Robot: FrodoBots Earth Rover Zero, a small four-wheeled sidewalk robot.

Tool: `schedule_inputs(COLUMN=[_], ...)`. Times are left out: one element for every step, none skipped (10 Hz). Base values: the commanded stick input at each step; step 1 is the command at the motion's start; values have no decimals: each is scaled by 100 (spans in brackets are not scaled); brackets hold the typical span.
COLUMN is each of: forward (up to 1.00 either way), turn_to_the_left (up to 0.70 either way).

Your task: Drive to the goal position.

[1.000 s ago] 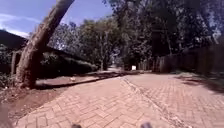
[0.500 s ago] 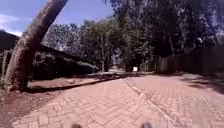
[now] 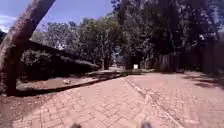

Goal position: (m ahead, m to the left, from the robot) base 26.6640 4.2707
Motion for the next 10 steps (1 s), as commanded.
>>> schedule_inputs(forward=[70,70,70,70,70,70,70,70,70,70], turn_to_the_left=[0,0,0,0,0,0,0,0,0,0])
